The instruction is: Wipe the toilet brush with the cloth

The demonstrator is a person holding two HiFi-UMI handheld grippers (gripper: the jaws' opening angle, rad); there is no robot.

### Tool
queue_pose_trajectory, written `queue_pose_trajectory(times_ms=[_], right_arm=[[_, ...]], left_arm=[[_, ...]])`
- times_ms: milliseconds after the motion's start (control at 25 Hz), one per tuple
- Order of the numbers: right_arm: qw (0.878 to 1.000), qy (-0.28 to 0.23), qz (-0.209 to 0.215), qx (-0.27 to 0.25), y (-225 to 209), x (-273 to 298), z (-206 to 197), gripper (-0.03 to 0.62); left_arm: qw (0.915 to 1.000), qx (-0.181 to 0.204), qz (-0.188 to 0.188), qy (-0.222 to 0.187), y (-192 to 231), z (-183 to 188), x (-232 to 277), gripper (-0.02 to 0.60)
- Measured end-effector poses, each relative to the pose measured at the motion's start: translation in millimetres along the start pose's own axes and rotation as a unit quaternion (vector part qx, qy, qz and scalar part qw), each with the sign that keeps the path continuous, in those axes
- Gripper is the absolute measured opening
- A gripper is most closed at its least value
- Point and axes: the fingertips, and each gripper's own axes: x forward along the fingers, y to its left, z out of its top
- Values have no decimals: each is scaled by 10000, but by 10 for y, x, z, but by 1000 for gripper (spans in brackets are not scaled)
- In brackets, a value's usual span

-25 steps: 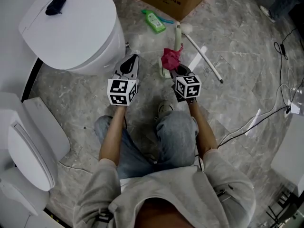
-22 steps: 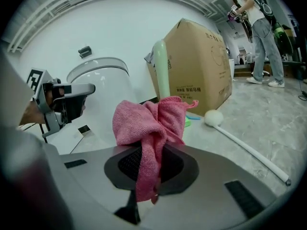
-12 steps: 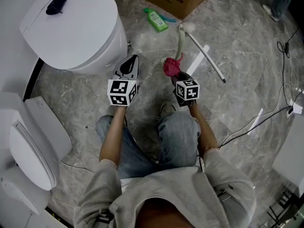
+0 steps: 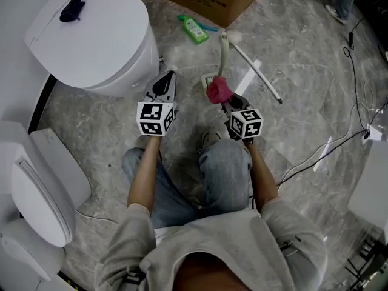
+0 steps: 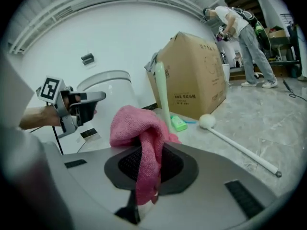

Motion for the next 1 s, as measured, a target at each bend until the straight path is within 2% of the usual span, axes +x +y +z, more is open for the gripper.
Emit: queue_pose_trajectory(times_ms=[120,240,440,600,800,1000], right_arm=[[9990,-432,-36,-56,49,-212,338,64],[9959,-836,3,-332,144,-369,773,64],[9853,-1508,52,-805,299,-587,1516,64],[9774,-1881,-2,-959,293,-625,1952,64],[9749,-2104,-135,-711,139,-540,2192,64],[9808,-1879,-190,-496,-15,-263,2055,64]], left_arm=[[10000,-39,-42,-81,-45,41,-31,18],[9998,-47,-97,-136,-105,72,-53,18],[9997,-33,-108,-194,-123,117,-97,18],[9998,-21,-69,-211,-87,125,-135,18],[9998,-21,-18,-176,-25,98,-146,18],[9999,-11,34,-131,12,53,-146,18]])
